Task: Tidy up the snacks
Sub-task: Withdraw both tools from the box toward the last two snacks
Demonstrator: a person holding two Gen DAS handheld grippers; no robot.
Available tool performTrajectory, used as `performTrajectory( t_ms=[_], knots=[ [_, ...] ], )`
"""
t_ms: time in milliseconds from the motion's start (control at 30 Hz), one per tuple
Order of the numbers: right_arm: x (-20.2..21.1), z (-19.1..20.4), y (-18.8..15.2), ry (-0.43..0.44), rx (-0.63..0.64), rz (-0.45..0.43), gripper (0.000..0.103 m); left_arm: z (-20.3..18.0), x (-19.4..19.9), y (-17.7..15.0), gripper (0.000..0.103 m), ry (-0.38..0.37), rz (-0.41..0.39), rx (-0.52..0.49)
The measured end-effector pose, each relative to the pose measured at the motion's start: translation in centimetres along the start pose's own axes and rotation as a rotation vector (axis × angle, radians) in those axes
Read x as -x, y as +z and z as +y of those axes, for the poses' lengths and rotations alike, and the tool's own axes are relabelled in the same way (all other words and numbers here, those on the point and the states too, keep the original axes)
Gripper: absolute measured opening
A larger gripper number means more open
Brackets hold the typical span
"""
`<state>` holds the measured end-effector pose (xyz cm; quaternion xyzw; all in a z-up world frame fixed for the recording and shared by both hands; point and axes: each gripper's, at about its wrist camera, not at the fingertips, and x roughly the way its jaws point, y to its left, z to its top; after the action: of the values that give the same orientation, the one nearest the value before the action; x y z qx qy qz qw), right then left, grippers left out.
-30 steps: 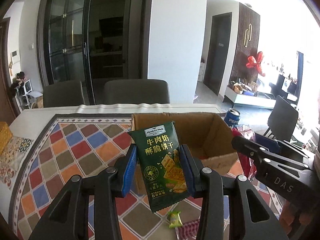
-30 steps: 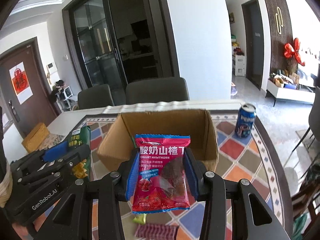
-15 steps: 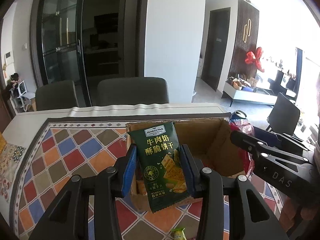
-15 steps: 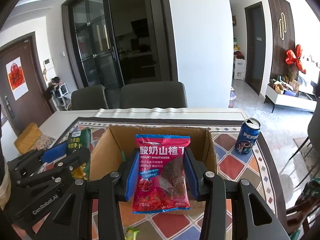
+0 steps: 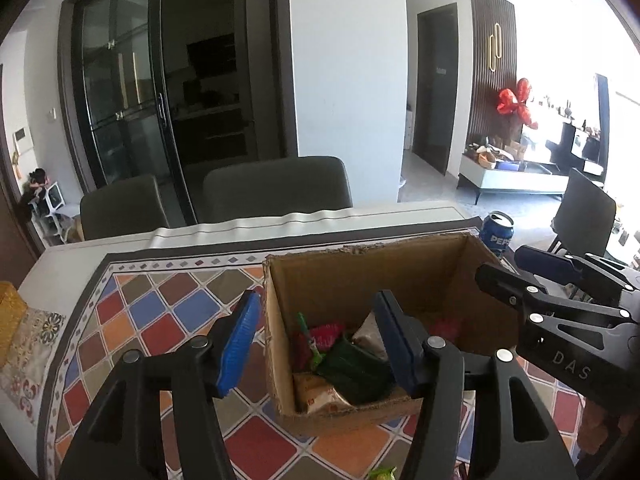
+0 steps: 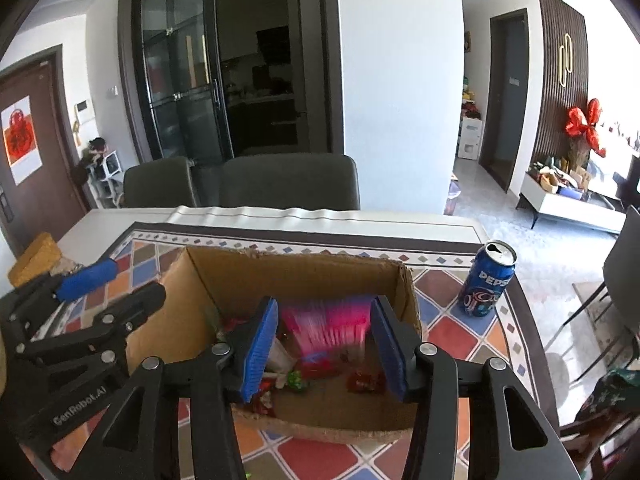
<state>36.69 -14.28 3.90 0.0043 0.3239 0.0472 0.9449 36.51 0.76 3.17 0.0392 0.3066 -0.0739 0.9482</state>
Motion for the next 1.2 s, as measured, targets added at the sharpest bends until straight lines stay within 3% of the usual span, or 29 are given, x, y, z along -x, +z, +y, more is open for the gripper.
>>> performTrajectory(
  t_ms=[467, 1200],
  knots=[
    [4.1, 0.9, -4.5, 0.058, 0.081, 0.015, 0.049, -1.5, 3.3, -4.5, 0.059, -0.056, 0.067, -0.055],
    [3.4, 3.0, -13.8, 0.128, 0.353, 0.273, 0.049, -4.0, 1.2, -13.5, 0.059, -0.125, 0.290, -0.107]
  ],
)
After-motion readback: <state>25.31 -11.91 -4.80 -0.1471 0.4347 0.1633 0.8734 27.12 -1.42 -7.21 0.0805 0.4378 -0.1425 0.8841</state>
